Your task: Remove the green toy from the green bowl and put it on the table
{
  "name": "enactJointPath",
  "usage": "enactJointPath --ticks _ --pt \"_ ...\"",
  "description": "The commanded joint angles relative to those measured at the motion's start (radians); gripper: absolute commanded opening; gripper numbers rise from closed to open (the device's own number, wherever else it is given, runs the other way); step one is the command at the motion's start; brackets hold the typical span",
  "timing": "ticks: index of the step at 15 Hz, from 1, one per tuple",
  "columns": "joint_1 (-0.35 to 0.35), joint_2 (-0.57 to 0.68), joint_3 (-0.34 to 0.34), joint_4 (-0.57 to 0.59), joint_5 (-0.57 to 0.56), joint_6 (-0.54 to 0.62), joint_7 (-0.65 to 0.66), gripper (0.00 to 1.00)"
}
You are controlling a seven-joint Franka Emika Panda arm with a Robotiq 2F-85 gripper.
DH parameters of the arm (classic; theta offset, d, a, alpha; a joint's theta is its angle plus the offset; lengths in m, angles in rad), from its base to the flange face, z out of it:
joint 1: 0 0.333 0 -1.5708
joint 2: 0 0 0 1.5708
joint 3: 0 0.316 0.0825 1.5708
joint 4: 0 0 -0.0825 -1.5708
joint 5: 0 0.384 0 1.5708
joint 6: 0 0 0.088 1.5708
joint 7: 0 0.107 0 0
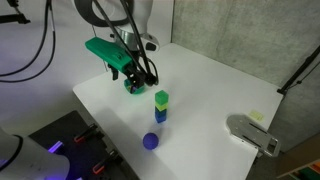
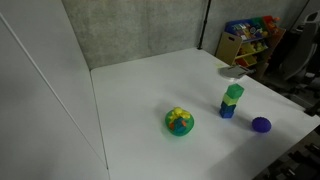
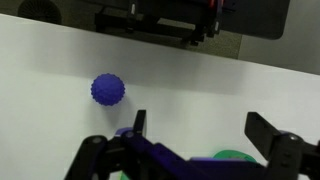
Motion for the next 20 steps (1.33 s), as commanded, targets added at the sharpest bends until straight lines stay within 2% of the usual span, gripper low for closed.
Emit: enactJointPath --ticks 1,9,17,20 --pt "0.024 0.102 0.037 0.083 0.059 0.05 0.041 1.0" --pt "0.061 0.363 0.12 0.263 0.156 0.15 0.072 1.0" --pt "0.087 0.635 0.212 0.493 0.137 0.148 0.147 1.0" --pt "0.104 0.738 0.233 0.59 0.134 0.139 0.212 1.0"
